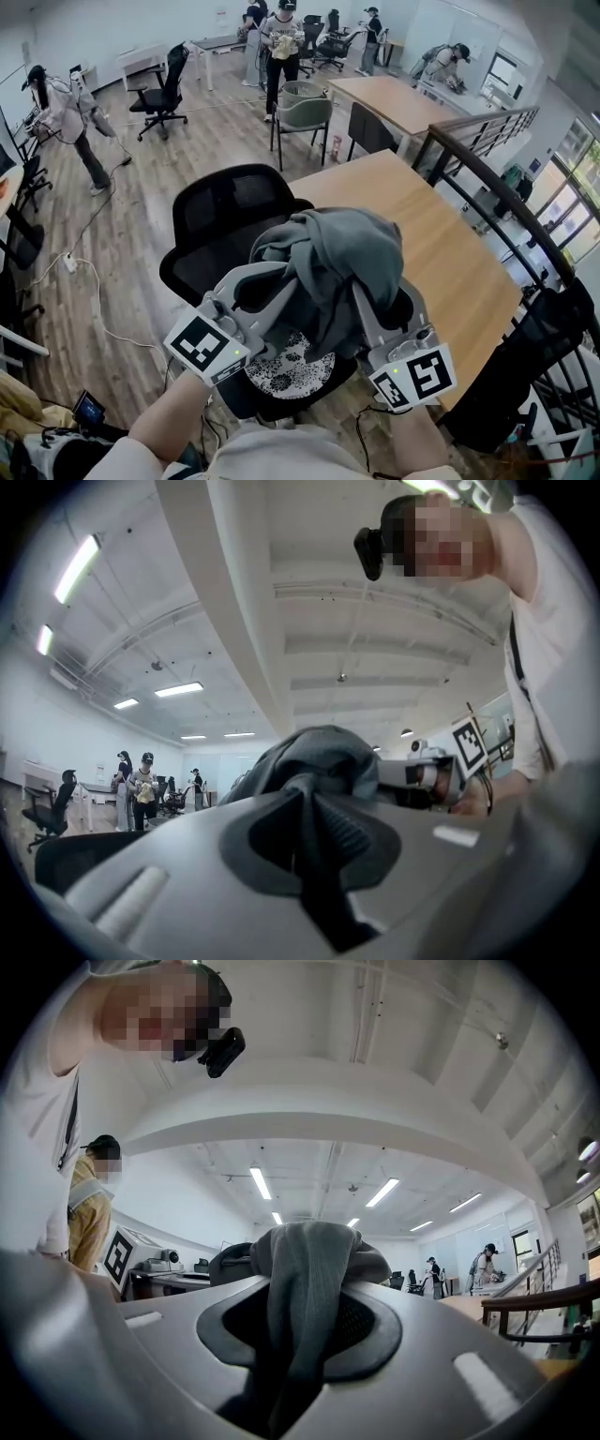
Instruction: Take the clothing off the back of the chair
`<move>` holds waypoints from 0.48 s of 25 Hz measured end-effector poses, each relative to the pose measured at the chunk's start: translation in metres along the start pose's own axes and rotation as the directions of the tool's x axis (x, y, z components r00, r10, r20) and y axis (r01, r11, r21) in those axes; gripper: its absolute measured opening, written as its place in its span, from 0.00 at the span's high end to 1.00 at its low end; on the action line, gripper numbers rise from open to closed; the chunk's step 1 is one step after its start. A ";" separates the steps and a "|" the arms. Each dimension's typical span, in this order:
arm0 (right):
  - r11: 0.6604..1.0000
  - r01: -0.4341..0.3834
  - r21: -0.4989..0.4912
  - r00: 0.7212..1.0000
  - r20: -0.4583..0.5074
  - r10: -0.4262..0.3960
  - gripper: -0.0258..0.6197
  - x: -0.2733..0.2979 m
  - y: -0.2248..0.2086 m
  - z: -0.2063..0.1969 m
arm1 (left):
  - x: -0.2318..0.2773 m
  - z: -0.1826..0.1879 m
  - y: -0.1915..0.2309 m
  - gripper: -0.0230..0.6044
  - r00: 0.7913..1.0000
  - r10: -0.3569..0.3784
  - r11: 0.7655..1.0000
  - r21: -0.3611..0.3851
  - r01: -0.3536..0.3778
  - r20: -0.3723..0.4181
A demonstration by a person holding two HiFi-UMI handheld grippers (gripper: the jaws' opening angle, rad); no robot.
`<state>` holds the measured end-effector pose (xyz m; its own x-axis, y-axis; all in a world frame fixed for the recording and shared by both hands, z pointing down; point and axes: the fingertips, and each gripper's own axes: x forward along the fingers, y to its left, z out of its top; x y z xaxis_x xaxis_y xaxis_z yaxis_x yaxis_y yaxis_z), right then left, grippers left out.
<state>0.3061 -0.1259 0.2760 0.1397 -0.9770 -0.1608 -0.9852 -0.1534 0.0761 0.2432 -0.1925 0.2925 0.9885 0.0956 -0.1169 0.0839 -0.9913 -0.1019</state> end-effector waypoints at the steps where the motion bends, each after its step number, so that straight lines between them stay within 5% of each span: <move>1: 1.000 -0.002 0.003 1.000 -0.006 0.002 0.77 -0.001 0.000 -0.004 | 0.000 -0.004 -0.001 0.92 1.000 0.002 1.000 -0.006 -0.002 -0.004; 12: 0.999 -0.013 0.041 0.998 -0.061 0.015 0.76 -0.012 0.009 -0.048 | -0.013 -0.048 -0.012 0.92 0.998 0.013 0.999 -0.037 -0.015 -0.059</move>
<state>0.3001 -0.1232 0.3257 0.1305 -0.9865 -0.0991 -0.9901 -0.1348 0.0380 0.2351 -0.1862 0.3426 0.9952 0.0771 -0.0596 0.0733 -0.9953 -0.0632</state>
